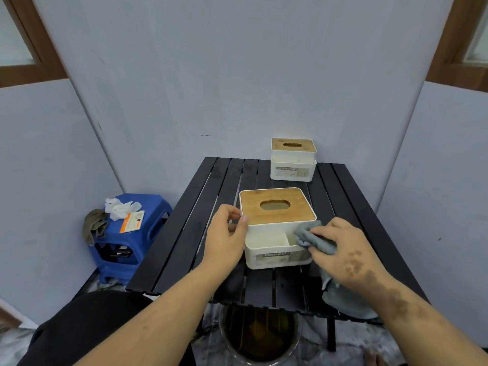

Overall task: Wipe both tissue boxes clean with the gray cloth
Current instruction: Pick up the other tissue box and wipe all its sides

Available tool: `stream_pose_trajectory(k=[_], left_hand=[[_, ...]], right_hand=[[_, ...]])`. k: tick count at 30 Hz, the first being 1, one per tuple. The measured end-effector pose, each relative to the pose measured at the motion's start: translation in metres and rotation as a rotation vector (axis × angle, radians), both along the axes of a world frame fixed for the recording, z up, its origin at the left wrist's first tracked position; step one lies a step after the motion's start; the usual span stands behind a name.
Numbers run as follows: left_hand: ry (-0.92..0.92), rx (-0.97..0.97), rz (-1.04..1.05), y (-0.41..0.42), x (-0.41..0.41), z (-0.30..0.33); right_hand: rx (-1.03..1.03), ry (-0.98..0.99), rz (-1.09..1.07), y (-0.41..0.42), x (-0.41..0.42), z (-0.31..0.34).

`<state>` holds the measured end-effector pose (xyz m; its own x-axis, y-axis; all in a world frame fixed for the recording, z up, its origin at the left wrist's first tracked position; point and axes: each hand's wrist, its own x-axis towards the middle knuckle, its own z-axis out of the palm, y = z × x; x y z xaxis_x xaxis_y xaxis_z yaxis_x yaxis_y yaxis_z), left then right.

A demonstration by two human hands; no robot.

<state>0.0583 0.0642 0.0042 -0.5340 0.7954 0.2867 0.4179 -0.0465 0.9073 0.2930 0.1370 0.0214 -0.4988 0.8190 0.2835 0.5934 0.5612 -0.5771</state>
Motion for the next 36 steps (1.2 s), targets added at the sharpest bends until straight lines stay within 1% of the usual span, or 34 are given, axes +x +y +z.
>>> stream_pose_trajectory(k=[2, 3, 5, 7, 8, 10, 13, 15, 17, 19, 22, 25, 30, 33, 36], left_hand=[[-0.038, -0.025, -0.067, -0.002, -0.001, -0.003], [-0.046, -0.044, -0.107, -0.003, -0.001, -0.005], [-0.037, -0.083, -0.160, -0.002, -0.002, -0.008], [-0.010, -0.109, -0.165, 0.000, -0.002, -0.007], [0.010, -0.117, -0.158, 0.000, -0.002, -0.006], [0.042, -0.125, -0.152, 0.002, -0.004, -0.004], [0.030, -0.109, -0.176, 0.000, -0.004, -0.006], [0.004, -0.080, -0.187, -0.004, -0.002, -0.010], [-0.005, -0.078, -0.213, -0.007, -0.001, -0.017], [-0.006, -0.061, -0.245, -0.009, 0.001, -0.024], [-0.046, 0.005, -0.245, -0.007, 0.002, -0.032], [-0.037, 0.041, -0.257, -0.003, 0.005, -0.037], [0.004, 0.075, -0.269, 0.001, 0.008, -0.041], [0.076, 0.090, -0.265, 0.002, 0.006, -0.038], [0.140, 0.089, -0.237, 0.003, 0.005, -0.040]], right_hand=[[-0.066, 0.027, 0.066, -0.001, 0.008, 0.012], [-0.100, 0.079, 0.077, 0.001, 0.013, 0.018], [-0.129, 0.259, 0.024, 0.006, 0.022, 0.028], [-0.060, 0.398, -0.082, 0.012, 0.026, 0.032], [-0.001, 0.402, -0.121, 0.013, 0.025, 0.032], [0.041, 0.323, -0.121, 0.010, 0.017, 0.025], [0.032, 0.162, -0.068, 0.001, 0.000, 0.004], [0.141, 0.113, -0.033, -0.001, -0.004, -0.003], [0.254, 0.010, 0.051, -0.005, -0.005, -0.002], [0.319, -0.094, 0.135, -0.011, -0.011, 0.000], [0.361, -0.106, 0.153, -0.019, -0.027, -0.002], [0.344, -0.047, 0.175, -0.025, -0.046, -0.001], [0.099, -0.050, 0.220, -0.033, -0.066, 0.014], [0.135, -0.112, 0.043, -0.037, -0.068, 0.006], [0.129, -0.190, 0.016, -0.036, -0.067, 0.005]])
